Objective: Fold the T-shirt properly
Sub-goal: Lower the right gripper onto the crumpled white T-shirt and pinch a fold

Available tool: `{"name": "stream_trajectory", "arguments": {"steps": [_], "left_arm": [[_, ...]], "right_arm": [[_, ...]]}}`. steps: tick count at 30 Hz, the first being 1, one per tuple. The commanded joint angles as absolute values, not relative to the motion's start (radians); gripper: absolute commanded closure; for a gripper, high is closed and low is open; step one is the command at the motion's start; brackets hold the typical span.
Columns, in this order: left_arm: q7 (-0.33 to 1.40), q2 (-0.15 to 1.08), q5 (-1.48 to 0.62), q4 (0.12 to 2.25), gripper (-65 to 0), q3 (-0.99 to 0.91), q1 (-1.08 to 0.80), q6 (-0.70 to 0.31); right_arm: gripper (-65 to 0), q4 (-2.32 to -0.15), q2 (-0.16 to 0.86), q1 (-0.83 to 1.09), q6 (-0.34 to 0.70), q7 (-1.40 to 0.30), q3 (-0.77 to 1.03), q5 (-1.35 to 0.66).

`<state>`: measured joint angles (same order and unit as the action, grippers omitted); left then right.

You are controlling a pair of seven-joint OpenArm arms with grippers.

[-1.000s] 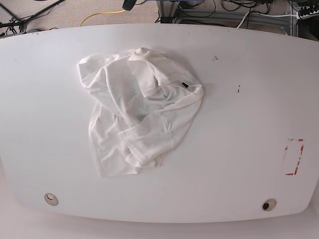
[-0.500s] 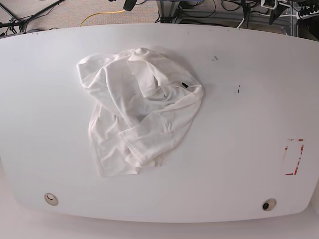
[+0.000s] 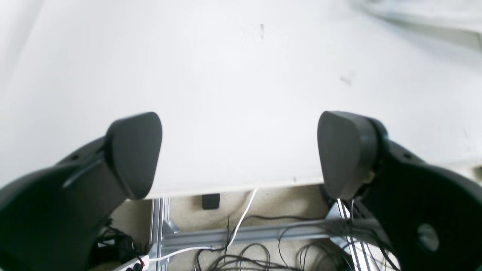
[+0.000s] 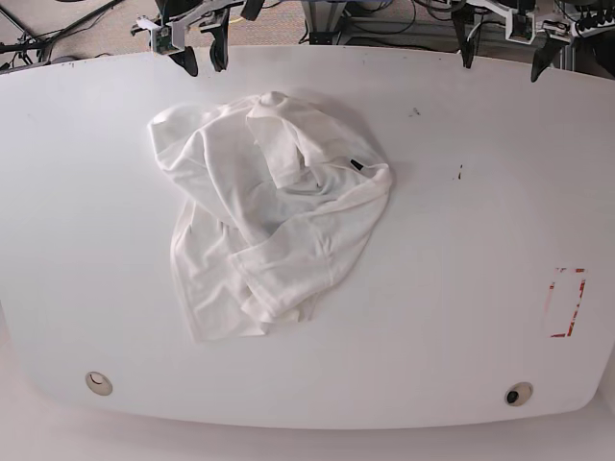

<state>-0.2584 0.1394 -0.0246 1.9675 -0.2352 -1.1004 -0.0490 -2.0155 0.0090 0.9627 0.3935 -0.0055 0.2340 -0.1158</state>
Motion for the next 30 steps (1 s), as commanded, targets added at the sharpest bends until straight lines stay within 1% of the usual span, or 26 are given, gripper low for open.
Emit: {"name": "stream_trajectory", "arguments": {"steps": [1, 3, 6, 9, 14, 18, 22, 30], "left_arm": [[-0.286, 0.142, -0.03, 1.982, -61.9, -0.24, -1.099, -0.047], [-0.286, 0.142, -0.025, 1.979, -61.9, -0.24, -1.086, -0.047], [-0.286, 0.142, -0.024, 1.975, -61.9, -0.242, -1.082, -0.047], [-0.286, 0.142, -0.024, 1.975, -61.9, -0.242, -1.081, -0.047], [-0.285, 0.14, -0.024, 1.974, -61.9, -0.243, -1.055, -0.045], [-0.285, 0.14, -0.024, 1.959, -61.9, -0.251, -1.052, -0.045], [-0.285, 0.124, -0.022, 1.956, -61.9, -0.271, -1.047, -0.047], [-0.283, 0.124, -0.021, 1.956, -61.9, -0.272, -1.046, -0.048]], "right_arm": [[-33.6, -2.034, 0.013, 0.951, 0.401, 0.018, 0.236, -0.127], [-34.2, -2.034, 0.028, 0.906, 0.404, 0.004, 0.236, -0.127], [-34.2, -2.032, 0.067, 0.845, 0.446, -0.039, 0.234, -0.131], [-34.2, -2.032, 0.077, 0.78, 0.518, -0.09, 0.234, -0.133], [-34.6, -2.035, 0.084, 0.705, 0.693, -0.136, 0.234, -0.133], [-34.7, -2.034, 0.11, 0.676, 0.698, -0.154, 0.196, -0.133], [-34.7, -2.034, 0.157, 0.633, 0.698, -0.22, 0.148, -0.133], [-34.6, -2.034, 0.163, 0.545, 0.698, -0.329, 0.108, -0.133]]}}
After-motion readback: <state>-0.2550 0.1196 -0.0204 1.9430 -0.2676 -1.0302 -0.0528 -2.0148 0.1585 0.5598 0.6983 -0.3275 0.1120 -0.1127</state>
